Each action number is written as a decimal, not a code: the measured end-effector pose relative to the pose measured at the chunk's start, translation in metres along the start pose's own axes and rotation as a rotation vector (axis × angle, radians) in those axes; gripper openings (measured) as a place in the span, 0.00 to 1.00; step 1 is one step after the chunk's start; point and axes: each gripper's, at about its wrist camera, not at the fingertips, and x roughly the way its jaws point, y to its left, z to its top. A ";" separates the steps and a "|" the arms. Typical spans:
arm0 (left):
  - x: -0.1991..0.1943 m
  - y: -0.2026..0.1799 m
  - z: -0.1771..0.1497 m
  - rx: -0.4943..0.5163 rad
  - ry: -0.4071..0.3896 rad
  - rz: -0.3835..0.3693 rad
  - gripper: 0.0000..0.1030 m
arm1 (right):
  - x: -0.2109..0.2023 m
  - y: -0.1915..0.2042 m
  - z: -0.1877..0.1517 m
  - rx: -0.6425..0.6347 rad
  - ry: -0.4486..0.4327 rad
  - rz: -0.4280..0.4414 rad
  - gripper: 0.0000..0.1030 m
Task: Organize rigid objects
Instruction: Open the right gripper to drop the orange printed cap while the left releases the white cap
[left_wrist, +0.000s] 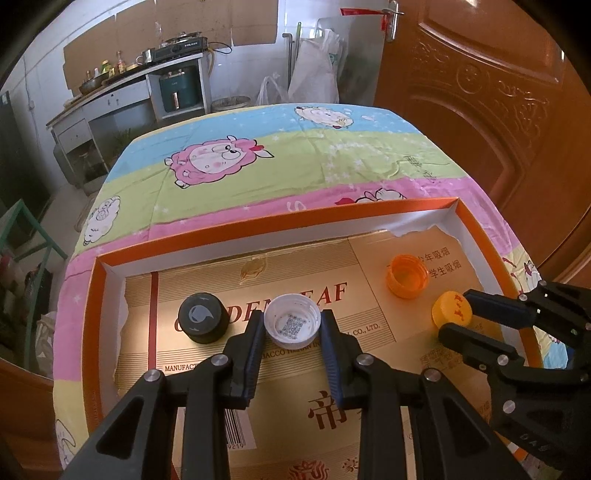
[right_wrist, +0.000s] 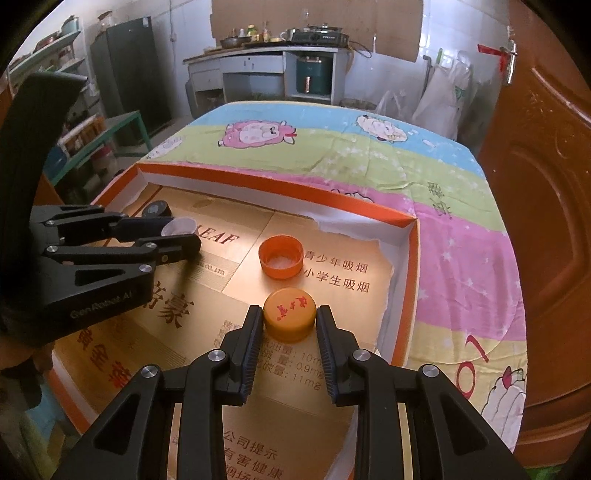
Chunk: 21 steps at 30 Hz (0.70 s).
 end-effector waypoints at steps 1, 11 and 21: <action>0.000 0.000 0.000 -0.001 0.001 -0.004 0.30 | 0.001 0.000 0.000 -0.002 0.003 -0.002 0.30; -0.005 0.003 -0.002 -0.025 -0.010 -0.033 0.40 | -0.002 0.002 -0.001 -0.003 0.003 -0.006 0.48; -0.020 -0.001 -0.003 -0.020 -0.048 -0.028 0.50 | -0.011 0.004 -0.003 0.007 -0.010 -0.002 0.48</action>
